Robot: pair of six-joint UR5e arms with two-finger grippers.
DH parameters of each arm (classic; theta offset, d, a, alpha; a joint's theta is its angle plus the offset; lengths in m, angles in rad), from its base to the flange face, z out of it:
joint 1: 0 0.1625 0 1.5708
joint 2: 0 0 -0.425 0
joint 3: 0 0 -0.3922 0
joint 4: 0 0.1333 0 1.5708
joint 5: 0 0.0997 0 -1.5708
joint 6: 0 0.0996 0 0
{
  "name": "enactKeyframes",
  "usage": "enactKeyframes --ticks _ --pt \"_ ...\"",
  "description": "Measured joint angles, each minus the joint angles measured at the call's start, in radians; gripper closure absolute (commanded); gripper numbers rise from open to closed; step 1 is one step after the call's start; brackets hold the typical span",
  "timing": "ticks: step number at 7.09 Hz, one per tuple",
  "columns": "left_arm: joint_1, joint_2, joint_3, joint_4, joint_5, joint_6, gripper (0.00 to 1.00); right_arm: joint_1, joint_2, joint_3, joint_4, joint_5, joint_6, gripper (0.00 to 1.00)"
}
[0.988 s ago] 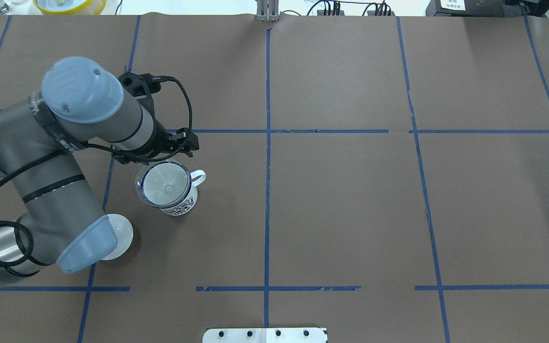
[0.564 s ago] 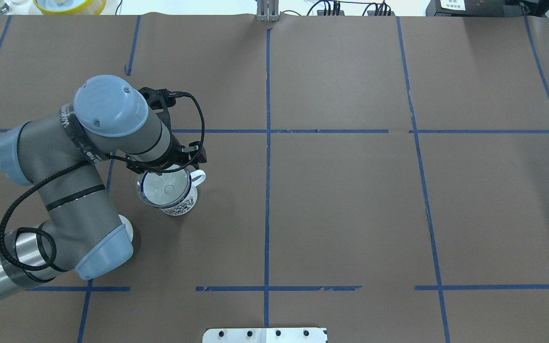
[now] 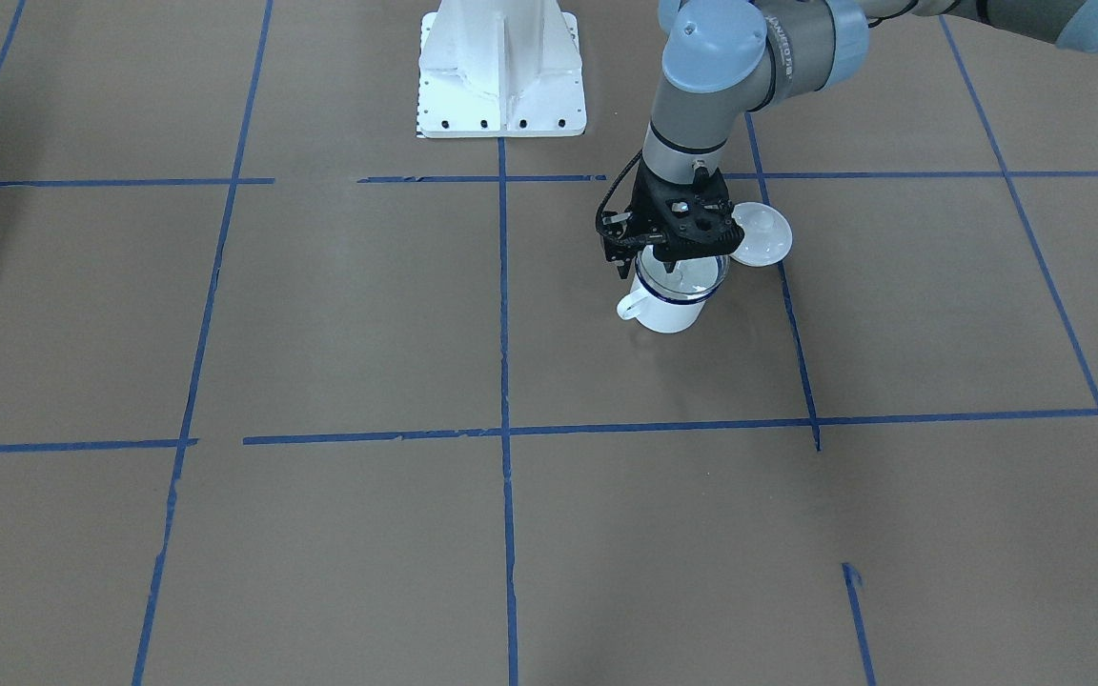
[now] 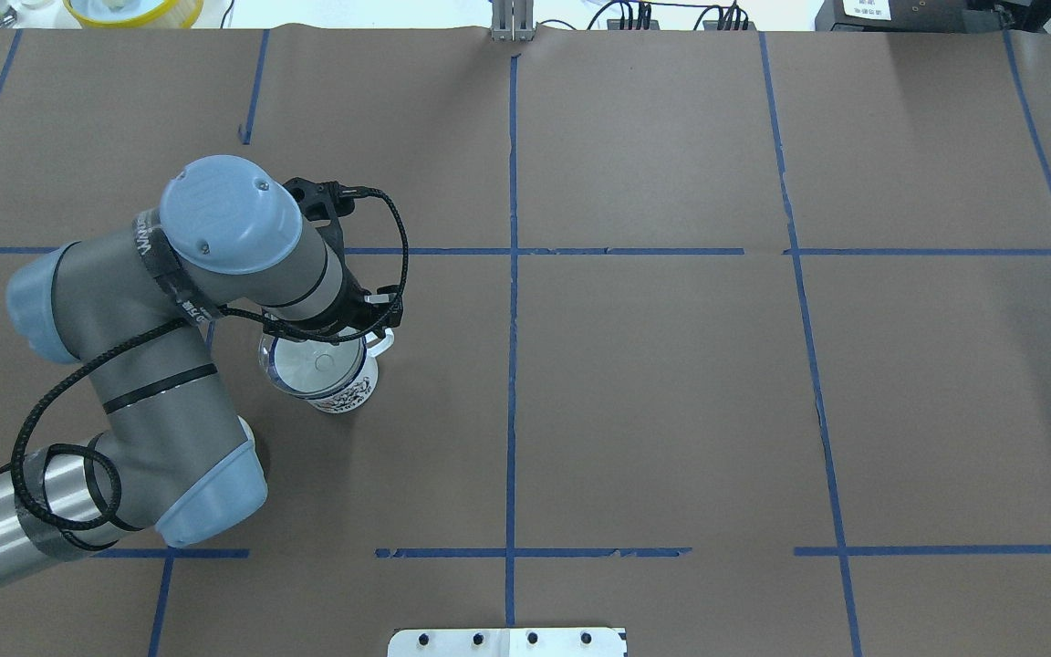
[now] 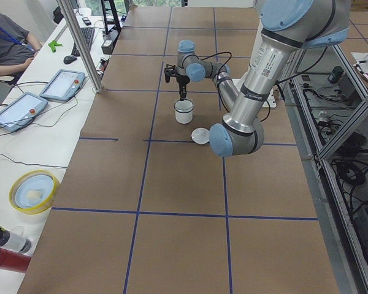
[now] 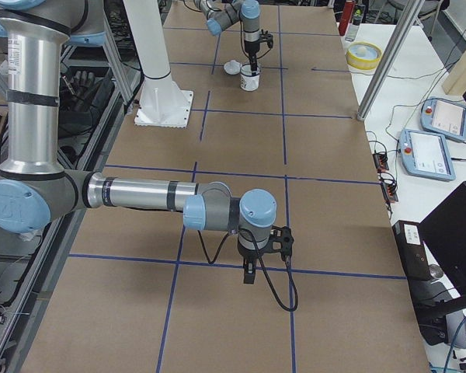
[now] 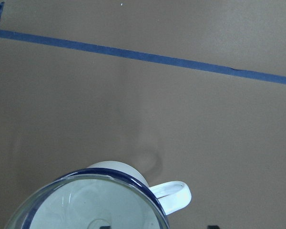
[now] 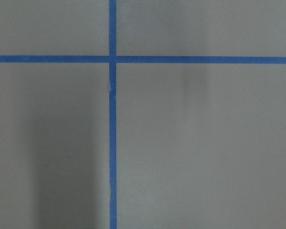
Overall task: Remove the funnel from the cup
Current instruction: 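Close the left gripper on the glass funnel and lift it out, then carry the glass funnel farther from the robot and set it down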
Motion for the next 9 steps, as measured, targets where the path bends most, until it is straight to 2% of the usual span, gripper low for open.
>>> enactKeyframes --ticks 5,8,9 --pt "0.002 -0.001 -0.040 0.020 -0.003 0.002 1.00 0.000 0.000 0.000 0.000 0.000 0.000 0.00" --pt "-0.032 -0.025 -0.225 0.201 -0.001 -0.013 1.00 0.000 0.000 0.000 0.000 0.000 0.000 0.00" --pt "-0.069 -0.050 -0.253 0.230 0.008 -0.073 1.00 0.000 0.000 0.000 0.000 0.000 0.000 0.00"
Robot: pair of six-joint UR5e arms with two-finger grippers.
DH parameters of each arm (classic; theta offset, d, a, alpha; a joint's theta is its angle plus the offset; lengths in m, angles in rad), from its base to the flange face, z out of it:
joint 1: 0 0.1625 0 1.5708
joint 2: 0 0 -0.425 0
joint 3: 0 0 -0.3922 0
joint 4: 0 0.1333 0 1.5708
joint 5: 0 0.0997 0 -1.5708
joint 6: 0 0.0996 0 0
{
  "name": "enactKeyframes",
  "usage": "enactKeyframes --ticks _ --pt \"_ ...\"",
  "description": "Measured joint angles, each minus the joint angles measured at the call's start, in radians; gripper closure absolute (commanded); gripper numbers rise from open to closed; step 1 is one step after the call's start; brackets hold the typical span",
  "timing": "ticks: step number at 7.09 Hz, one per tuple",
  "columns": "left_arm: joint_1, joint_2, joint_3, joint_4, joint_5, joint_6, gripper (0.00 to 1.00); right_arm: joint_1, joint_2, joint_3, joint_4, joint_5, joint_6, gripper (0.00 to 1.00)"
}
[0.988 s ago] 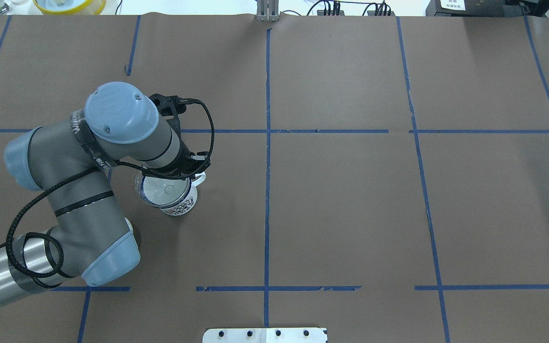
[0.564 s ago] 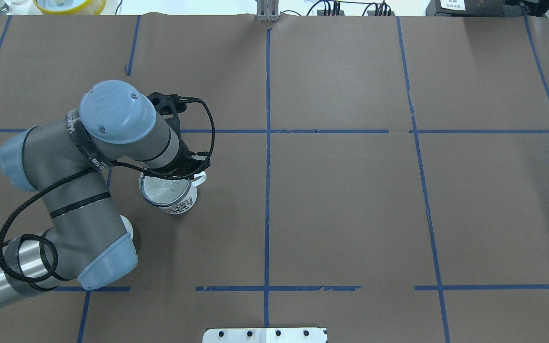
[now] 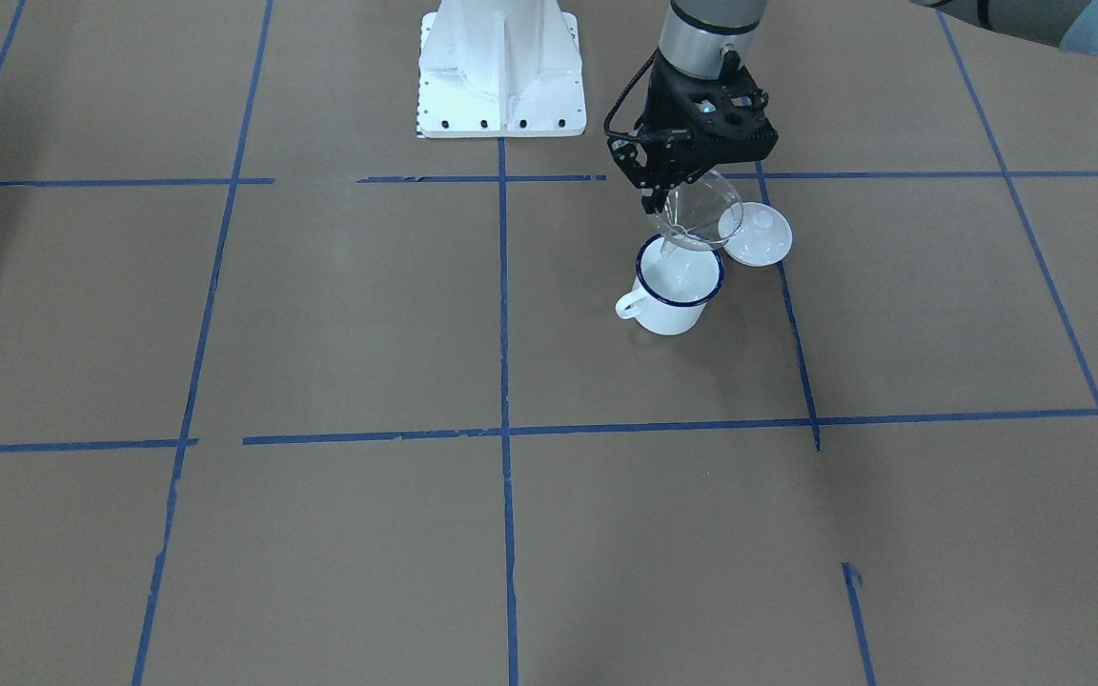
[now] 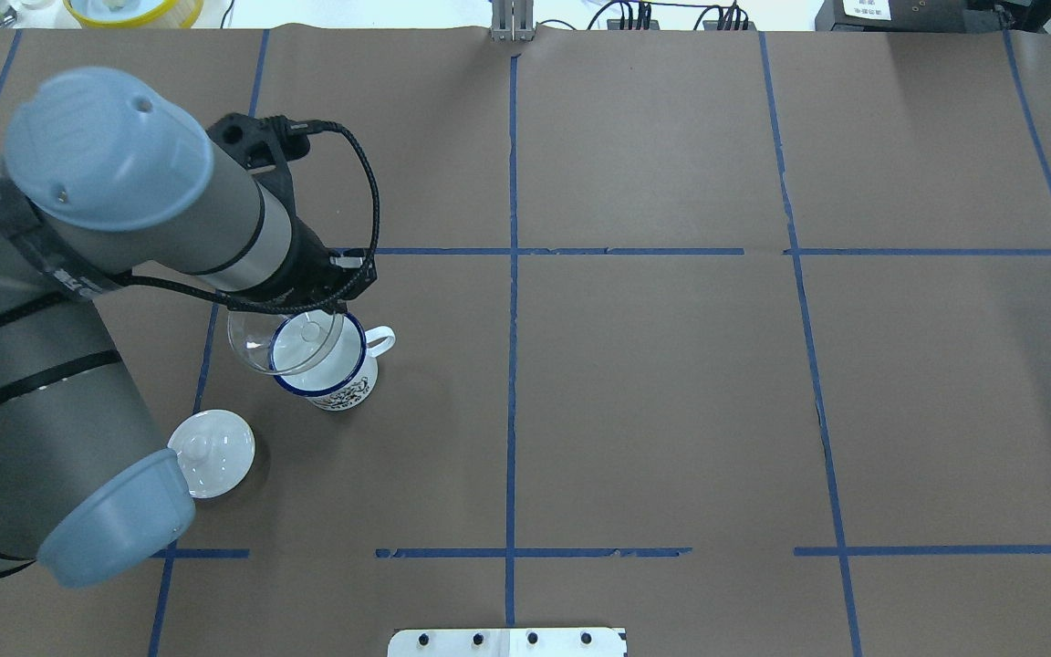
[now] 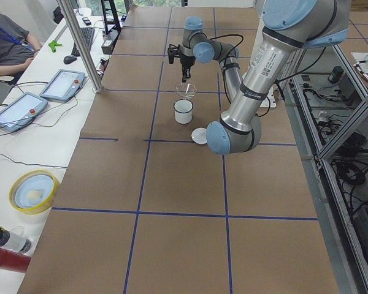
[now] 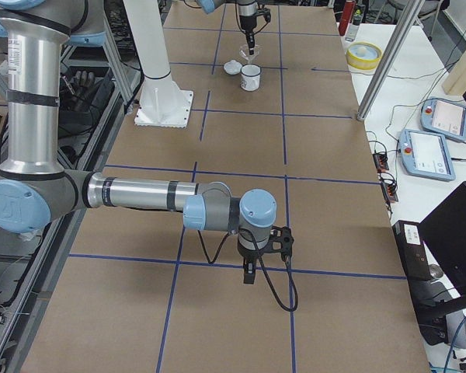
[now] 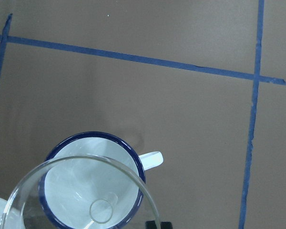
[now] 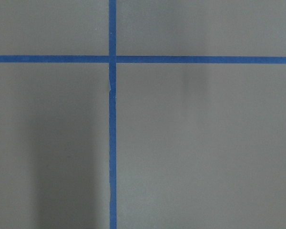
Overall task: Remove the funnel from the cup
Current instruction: 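Carry the glass funnel farther from the robot and set it down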
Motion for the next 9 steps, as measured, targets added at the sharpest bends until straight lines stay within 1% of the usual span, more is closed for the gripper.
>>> enactKeyframes --ticks 1,2,3,4,5,7,8,9 --pt "-0.028 -0.016 -0.004 -0.025 0.042 -0.113 1.00 0.000 0.000 0.000 0.000 0.000 0.000 0.00" --pt "-0.044 -0.017 0.017 -0.107 0.113 -0.236 1.00 0.000 0.000 0.000 0.000 0.000 0.000 0.00" --pt "-0.060 -0.016 0.070 -0.229 0.193 -0.364 1.00 0.000 0.000 0.000 0.000 0.000 0.000 0.00" --pt "-0.075 -0.015 0.148 -0.360 0.276 -0.476 1.00 0.000 0.000 0.000 0.000 0.000 0.000 0.00" --pt "-0.088 -0.014 0.249 -0.495 0.355 -0.564 1.00 0.000 0.000 0.000 0.000 0.000 0.000 0.00" --pt "-0.104 -0.016 0.497 -0.759 0.489 -0.696 1.00 0.000 0.000 0.000 0.000 0.000 0.000 0.00" --pt "-0.106 -0.019 0.623 -0.884 0.555 -0.743 1.00 0.000 0.000 0.000 0.000 0.000 0.000 0.00" --pt "-0.104 -0.028 0.735 -0.979 0.600 -0.766 1.00 0.000 0.000 0.000 0.000 0.000 0.000 0.00"
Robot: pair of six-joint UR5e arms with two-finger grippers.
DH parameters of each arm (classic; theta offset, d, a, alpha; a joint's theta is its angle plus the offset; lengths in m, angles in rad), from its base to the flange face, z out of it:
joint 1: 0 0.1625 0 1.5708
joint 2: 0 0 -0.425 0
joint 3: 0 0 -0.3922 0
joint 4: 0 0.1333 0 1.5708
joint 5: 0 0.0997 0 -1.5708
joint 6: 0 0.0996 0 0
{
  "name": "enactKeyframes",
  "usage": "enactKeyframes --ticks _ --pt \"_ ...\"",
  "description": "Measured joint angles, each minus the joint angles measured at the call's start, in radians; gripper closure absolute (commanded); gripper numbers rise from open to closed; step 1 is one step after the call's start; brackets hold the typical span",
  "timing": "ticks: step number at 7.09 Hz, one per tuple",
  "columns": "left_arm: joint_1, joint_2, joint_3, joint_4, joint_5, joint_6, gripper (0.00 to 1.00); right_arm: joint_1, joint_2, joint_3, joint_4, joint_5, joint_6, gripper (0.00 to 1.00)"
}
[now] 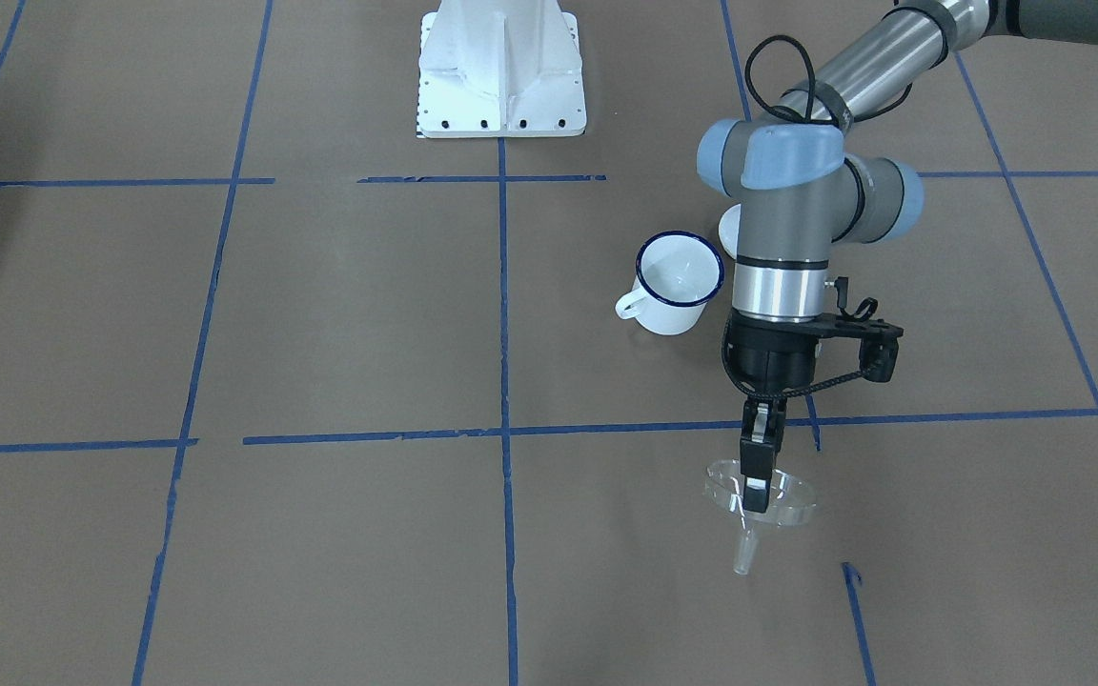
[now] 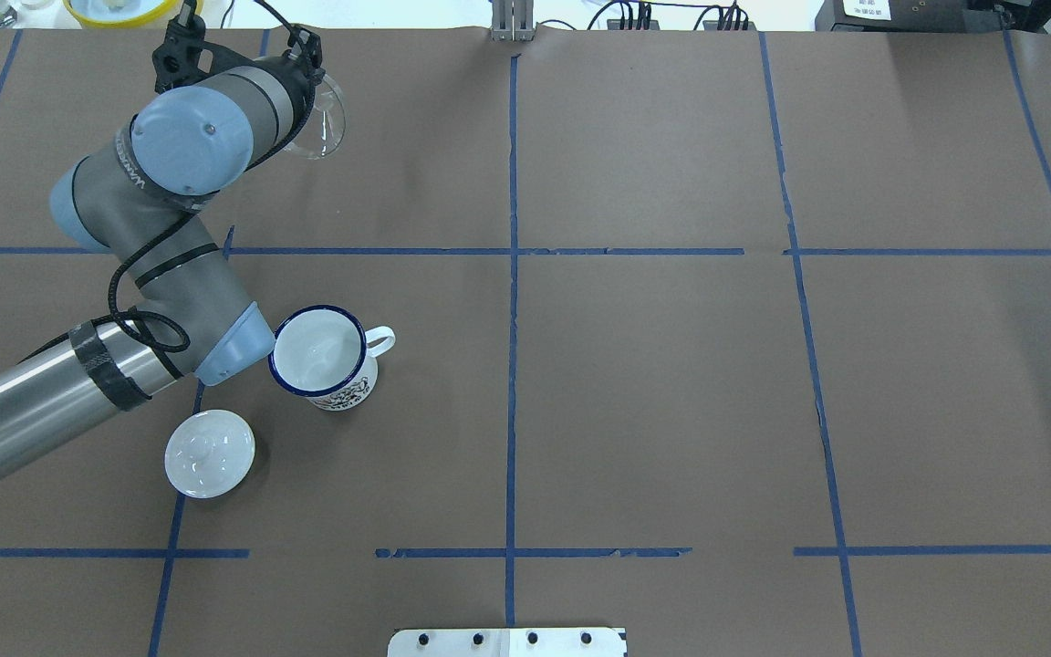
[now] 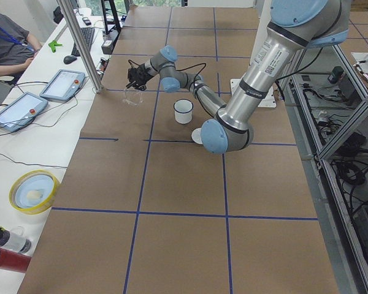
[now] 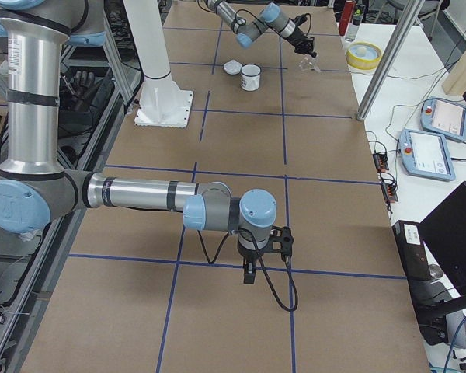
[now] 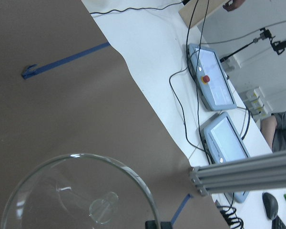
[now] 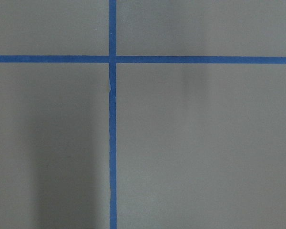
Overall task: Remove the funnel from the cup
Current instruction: 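Carry the glass funnel farther from the robot and set it down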
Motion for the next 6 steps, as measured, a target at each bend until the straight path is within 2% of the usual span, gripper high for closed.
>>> enactKeyframes --ticks 2,3,4,5,6 --pt "0.020 -0.027 0.142 -0.092 0.021 -0.010 1.00 0.000 0.000 0.000 0.000 0.000 0.000 0.00" --pt "0.028 -0.031 0.171 -0.106 0.023 -0.011 0.95 0.000 0.000 0.000 0.000 0.000 0.000 0.00" --pt "0.031 -0.033 0.182 -0.111 0.024 -0.010 0.51 0.000 0.000 0.000 0.000 0.000 0.000 0.00" --pt "0.032 -0.034 0.185 -0.112 0.023 -0.005 0.01 0.000 0.000 0.000 0.000 0.000 0.000 0.00" --pt "0.033 -0.032 0.185 -0.113 0.023 0.008 0.00 0.000 0.000 0.001 0.000 0.000 0.000 0.00"
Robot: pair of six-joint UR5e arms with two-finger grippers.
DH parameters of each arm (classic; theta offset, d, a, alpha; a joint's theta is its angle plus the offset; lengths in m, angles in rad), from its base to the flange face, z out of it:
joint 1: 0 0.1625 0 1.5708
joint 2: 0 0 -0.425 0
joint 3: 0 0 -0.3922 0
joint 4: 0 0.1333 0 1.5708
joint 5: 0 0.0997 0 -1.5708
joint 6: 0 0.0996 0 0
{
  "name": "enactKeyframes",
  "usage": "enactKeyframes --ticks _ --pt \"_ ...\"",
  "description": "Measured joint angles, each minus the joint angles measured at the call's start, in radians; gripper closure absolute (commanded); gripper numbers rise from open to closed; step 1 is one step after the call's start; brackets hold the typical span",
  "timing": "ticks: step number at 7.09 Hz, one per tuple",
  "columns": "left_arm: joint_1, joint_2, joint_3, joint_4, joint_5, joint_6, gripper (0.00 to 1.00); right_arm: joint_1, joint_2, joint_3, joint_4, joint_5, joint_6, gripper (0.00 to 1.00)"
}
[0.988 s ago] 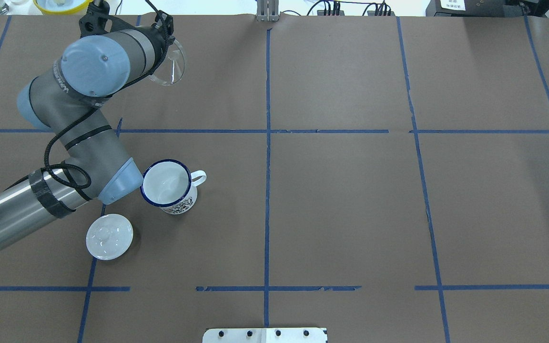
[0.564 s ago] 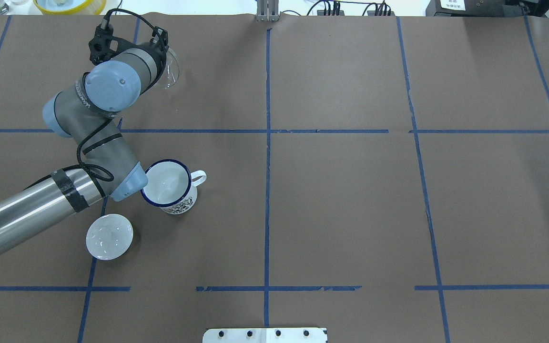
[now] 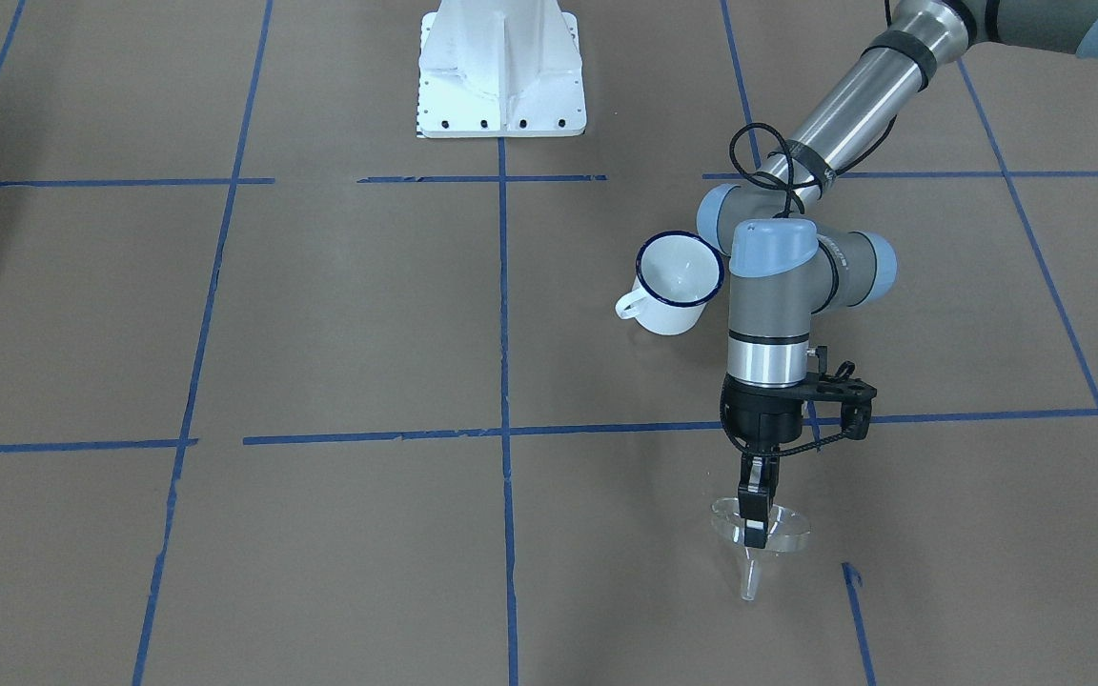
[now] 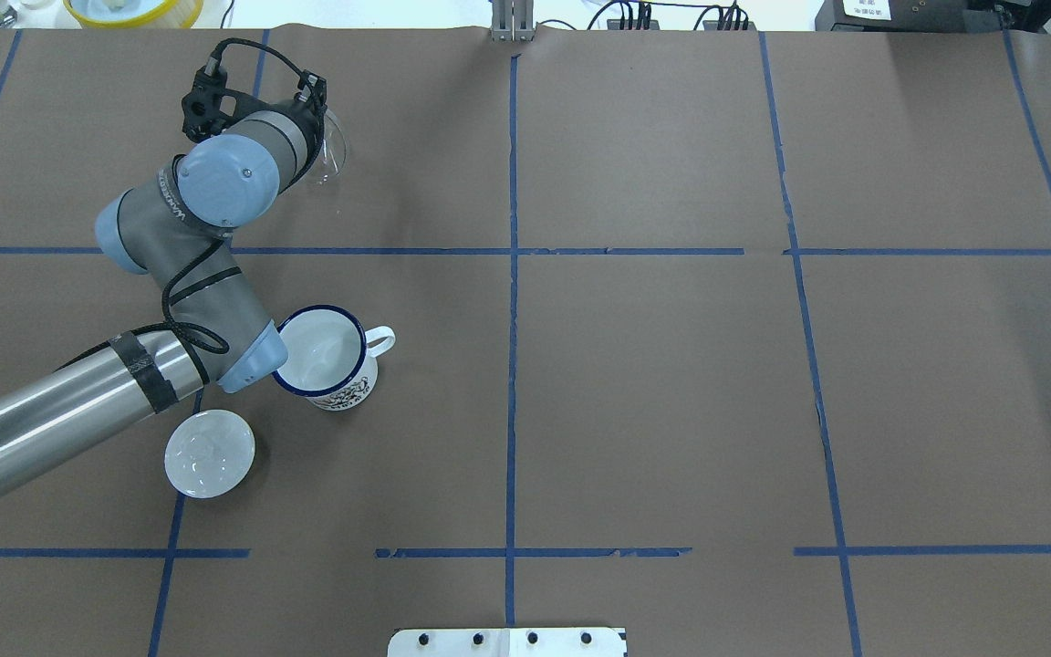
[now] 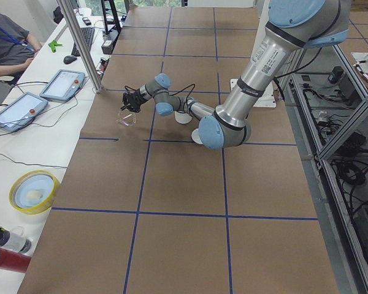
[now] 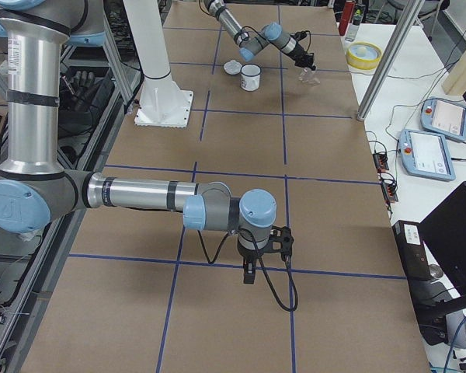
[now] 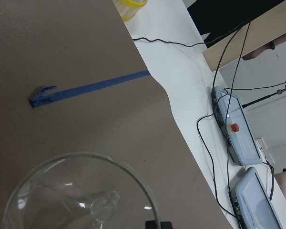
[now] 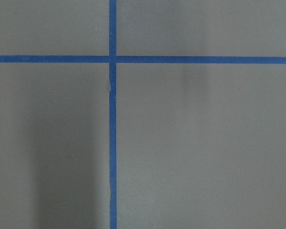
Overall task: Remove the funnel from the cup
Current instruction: 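Carry the glass funnel farther from the robot and set it down, then open the left gripper and move it to the white funnel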
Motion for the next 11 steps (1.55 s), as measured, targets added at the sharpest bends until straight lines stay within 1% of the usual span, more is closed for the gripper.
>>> enactKeyframes --ticks 2,3,4,5,6,7,8,10,11 --pt "-0.005 0.007 -0.032 0.000 -0.004 0.060 0.00 0.000 0.000 0.000 0.000 0.000 0.000 0.00" --pt "-0.010 0.018 -0.078 0.004 -0.016 0.102 0.00 0.000 0.000 0.000 0.000 0.000 0.000 0.00" --pt "-0.017 0.050 -0.151 0.012 -0.056 0.148 0.00 0.000 0.000 0.000 0.000 0.000 0.000 0.00" --pt "-0.027 0.099 -0.244 0.032 -0.124 0.223 0.00 0.000 0.000 0.000 0.000 0.000 0.000 0.00" --pt "-0.040 0.163 -0.364 0.080 -0.216 0.330 0.00 0.000 0.000 0.000 0.000 0.000 0.000 0.00" --pt "-0.061 0.230 -0.499 0.167 -0.319 0.449 0.01 0.000 0.000 -0.001 0.000 0.000 0.000 0.00" --pt "-0.081 0.289 -0.641 0.297 -0.418 0.582 0.02 0.000 0.000 0.000 0.000 0.000 0.000 0.00" --pt "-0.118 0.386 -0.883 0.566 -0.544 0.816 0.01 0.000 0.000 -0.001 0.000 0.000 0.000 0.00" --pt "-0.123 0.458 -0.989 0.652 -0.594 0.891 0.00 0.000 0.000 -0.001 0.000 0.000 0.000 0.00"
